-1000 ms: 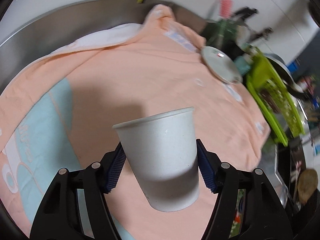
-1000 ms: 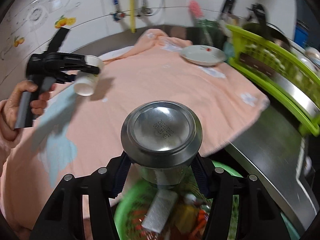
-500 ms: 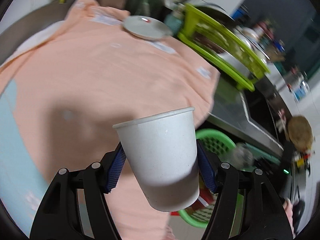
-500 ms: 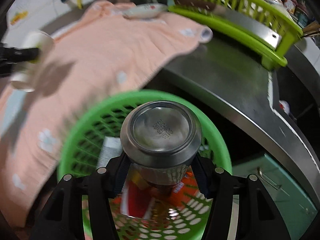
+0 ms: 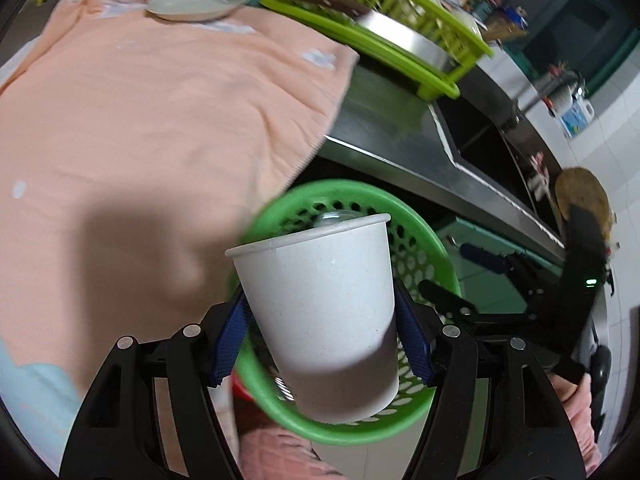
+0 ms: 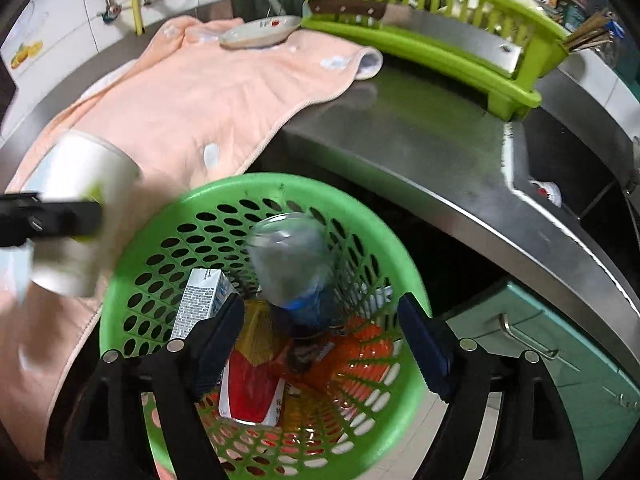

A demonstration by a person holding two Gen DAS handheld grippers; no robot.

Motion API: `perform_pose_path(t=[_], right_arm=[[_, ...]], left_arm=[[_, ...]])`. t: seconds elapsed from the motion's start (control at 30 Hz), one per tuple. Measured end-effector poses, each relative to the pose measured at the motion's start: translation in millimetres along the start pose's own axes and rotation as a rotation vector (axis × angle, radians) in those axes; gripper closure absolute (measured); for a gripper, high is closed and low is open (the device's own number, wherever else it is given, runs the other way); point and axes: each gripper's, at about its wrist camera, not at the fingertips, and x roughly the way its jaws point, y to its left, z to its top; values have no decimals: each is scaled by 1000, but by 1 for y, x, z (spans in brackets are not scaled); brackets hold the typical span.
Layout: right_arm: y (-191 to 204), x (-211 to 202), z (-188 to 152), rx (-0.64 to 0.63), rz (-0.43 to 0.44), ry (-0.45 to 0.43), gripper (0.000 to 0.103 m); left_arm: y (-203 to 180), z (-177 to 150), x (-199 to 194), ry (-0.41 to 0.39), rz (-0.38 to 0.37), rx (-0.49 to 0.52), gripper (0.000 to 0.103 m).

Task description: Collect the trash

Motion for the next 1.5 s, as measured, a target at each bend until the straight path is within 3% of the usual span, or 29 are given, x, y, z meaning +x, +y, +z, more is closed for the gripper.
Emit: perform_pose_path(t=[0.33, 0.47, 0.6, 0.93, 1.07, 1.5], right_arm=[[-12, -42, -26, 23, -1, -61, 20], [-11, -51, -34, 39, 15, -82, 19], [-6, -58, -42, 52, 27, -97, 17], [30, -78, -64, 50, 83, -132, 14], [50, -86, -68, 44, 121, -150, 14], [128, -101, -64, -5, 194, -208, 11]], left_arm=[[-33, -15, 41, 94, -1, 31, 33], [-34, -20, 43, 88, 32, 40, 25], [-32, -25, 35, 73, 28, 34, 24], [-29, -51, -22, -66, 132, 98, 17], [-19, -68, -53, -134, 169, 90, 9], [20, -114, -146, -340, 327, 75, 5]])
